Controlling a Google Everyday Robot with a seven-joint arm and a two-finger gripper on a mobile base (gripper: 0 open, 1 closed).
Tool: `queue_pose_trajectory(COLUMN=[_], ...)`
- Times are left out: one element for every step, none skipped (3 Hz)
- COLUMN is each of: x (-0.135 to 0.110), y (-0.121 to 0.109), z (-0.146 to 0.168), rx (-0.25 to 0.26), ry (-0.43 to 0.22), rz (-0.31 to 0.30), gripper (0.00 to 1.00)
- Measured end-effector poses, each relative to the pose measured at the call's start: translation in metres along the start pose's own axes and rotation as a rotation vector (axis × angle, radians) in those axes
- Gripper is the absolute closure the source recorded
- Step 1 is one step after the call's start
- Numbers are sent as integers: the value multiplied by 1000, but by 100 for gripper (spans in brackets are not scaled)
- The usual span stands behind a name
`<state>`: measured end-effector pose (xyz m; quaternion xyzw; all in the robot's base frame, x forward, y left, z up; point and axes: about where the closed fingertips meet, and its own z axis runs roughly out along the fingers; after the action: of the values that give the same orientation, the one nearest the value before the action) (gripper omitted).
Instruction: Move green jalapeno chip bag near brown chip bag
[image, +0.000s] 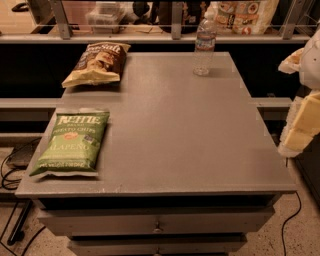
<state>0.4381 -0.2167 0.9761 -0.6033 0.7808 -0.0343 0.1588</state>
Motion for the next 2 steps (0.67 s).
queue_pose_trajectory(x=[0, -12], y=[0, 4], z=[0, 0], rx=[0, -4], ry=[0, -83], rz=[0, -27], gripper=[0, 0])
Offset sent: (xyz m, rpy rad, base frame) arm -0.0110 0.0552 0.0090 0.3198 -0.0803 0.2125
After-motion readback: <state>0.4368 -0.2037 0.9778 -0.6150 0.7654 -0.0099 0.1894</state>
